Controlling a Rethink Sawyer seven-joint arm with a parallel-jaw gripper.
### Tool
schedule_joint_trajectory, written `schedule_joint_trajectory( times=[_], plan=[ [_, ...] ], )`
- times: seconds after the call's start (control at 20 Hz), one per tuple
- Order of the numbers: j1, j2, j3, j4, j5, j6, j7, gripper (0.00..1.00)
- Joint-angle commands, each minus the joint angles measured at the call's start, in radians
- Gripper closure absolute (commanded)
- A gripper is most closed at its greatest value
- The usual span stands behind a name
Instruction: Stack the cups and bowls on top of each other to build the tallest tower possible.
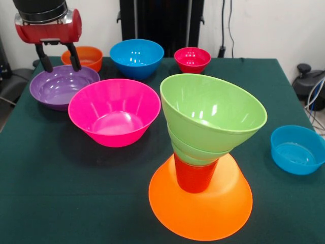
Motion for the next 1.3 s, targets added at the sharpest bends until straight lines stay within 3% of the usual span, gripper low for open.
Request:
schedule_joint_trajectory(
  times=[0.05,1.3],
  plan=[
    [0.017,0.061,0.031,0.055,-0.083,-0.015,-0.302,0.00],
    [0.004,0.058,0.038,0.066,-0.095,-0.009,-0.319,0.00]
  ],
)
